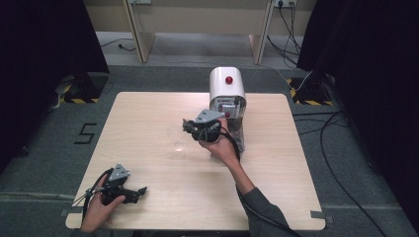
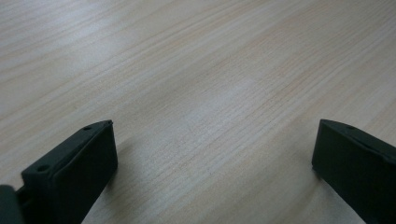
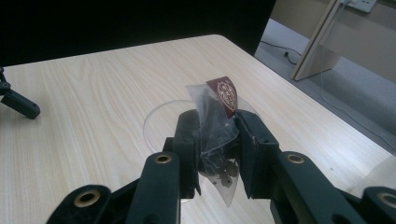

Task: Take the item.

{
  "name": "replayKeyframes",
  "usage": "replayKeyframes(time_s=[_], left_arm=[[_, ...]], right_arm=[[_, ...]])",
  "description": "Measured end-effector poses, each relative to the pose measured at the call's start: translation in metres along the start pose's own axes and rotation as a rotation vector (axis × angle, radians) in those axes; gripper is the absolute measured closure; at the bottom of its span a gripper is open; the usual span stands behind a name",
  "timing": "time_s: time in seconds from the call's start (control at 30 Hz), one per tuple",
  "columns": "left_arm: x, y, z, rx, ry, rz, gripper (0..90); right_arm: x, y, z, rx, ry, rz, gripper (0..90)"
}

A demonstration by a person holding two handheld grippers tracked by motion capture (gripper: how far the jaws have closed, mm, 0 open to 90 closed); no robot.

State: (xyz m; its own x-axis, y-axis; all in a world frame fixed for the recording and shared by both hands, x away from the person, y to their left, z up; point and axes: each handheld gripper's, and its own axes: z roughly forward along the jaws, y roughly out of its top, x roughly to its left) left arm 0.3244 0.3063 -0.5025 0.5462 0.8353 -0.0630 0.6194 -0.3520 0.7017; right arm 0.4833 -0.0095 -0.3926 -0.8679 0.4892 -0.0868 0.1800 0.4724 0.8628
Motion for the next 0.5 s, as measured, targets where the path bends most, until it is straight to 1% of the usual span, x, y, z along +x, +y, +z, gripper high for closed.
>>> replayKeyframes(time_s=[0.13,0.17,0.2,0.27,0.3,0.33,0.37,0.4,0.43,0.5], left_arm=[[0.0,0.0,0.0,0.001,-0.001,0.002,0.0],[0.0,0.0,0.0,0.001,-0.001,0.002,0.0],[0.0,0.0,0.0,0.001,0.0,0.002,0.0],[0.0,0.0,0.0,0.0,0.0,0.0,0.0],[0.0,0.0,0.0,0.0,0.0,0.0,0.0],[0.0,0.0,0.0,0.0,0.0,0.0,0.0],[0.0,0.0,0.0,-0.001,0.0,0.0,0.0],[0.0,0.0,0.0,-0.001,0.0,-0.001,0.0],[0.0,0.0,0.0,0.0,0.0,-0.001,0.0],[0.0,0.0,0.0,0.003,0.0,0.004,0.0]], right_arm=[[0.003,0.003,0.008,0.006,0.008,-0.019,71.4],[0.003,0.003,0.008,0.006,0.008,-0.019,71.4],[0.005,0.004,0.013,0.021,0.013,-0.013,71.5],[0.005,0.004,0.016,0.02,0.022,-0.018,71.4],[0.007,0.004,0.018,0.024,0.025,-0.01,71.5],[0.008,0.005,0.02,0.025,0.028,-0.021,71.4],[0.009,0.006,0.022,0.024,0.029,-0.016,71.4],[0.01,0.007,0.024,0.026,0.032,-0.022,71.5],[0.012,0.008,0.025,0.031,0.032,-0.003,71.4],[0.012,0.009,0.029,0.035,0.037,-0.023,71.4]])
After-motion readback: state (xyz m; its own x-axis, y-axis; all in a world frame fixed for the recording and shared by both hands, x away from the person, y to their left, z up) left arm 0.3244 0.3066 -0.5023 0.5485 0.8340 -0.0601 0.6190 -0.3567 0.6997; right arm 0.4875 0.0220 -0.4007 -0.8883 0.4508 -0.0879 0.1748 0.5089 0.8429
